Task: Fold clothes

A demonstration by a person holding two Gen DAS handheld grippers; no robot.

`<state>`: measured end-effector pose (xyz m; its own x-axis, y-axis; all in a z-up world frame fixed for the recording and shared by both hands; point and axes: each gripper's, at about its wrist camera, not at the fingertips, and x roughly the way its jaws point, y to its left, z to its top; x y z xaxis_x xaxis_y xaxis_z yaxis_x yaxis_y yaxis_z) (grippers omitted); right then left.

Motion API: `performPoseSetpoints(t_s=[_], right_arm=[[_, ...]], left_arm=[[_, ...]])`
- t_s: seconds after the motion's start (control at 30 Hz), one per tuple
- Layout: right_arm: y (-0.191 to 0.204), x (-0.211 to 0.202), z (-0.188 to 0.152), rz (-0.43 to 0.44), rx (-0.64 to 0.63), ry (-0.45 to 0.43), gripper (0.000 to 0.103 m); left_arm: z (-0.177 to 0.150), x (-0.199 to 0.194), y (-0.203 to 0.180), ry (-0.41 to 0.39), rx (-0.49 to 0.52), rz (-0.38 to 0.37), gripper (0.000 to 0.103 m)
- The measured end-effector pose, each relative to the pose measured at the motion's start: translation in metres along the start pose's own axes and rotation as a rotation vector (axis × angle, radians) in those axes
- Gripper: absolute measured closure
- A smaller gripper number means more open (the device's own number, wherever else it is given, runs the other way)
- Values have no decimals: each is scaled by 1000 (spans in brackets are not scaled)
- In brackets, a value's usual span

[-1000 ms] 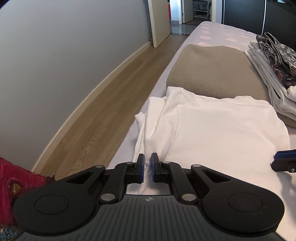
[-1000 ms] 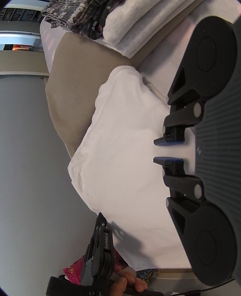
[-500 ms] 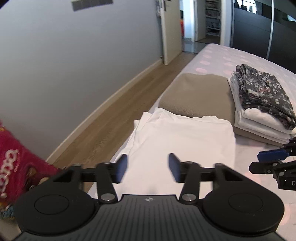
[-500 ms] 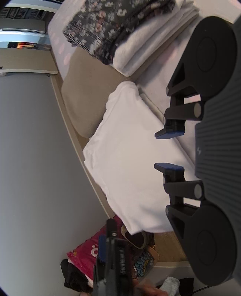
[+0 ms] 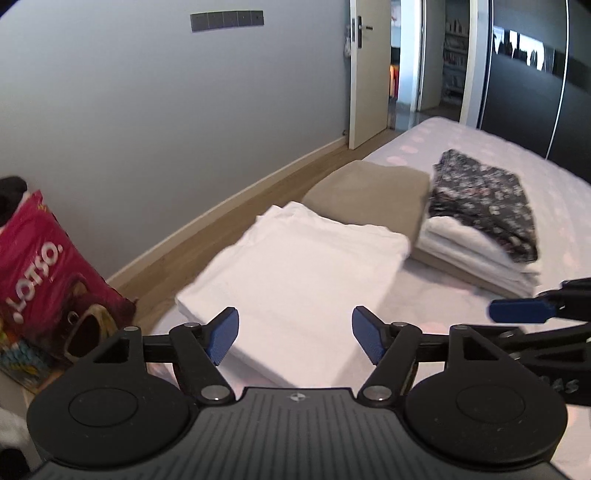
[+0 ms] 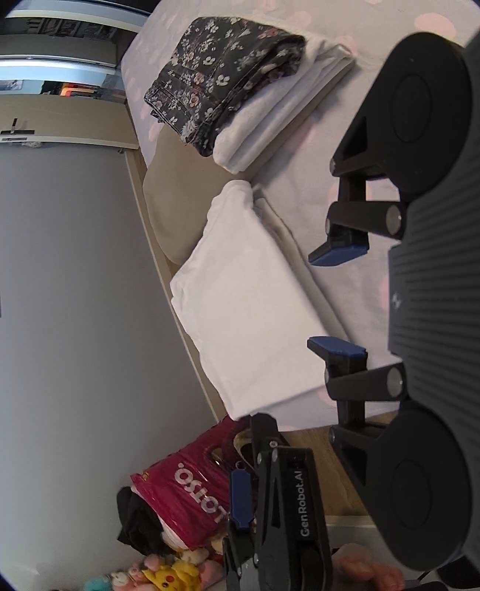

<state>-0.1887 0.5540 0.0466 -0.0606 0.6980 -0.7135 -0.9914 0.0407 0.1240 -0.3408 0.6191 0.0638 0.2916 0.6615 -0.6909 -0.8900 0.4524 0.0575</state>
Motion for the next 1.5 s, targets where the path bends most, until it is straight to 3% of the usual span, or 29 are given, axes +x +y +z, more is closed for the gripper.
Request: performPoseSetpoints(t_s=[0.4,0.5,0.67,1.5], right_arm=[[18,-40,-81,-45,-1,-71,53],[20,-47,-101,-55,17,-87,43],[25,-55,-124,-64,33,-95,43],[25,-75,-154,-81,56,-143,40]], left_arm=[[-60,-41,-22,-23,-9,90,31],[-77,-47,-26,-28,-36,79,31],[-98,-55,-33,-30,-48,69,31],[-120,-66,-51,1,-79,22,30]])
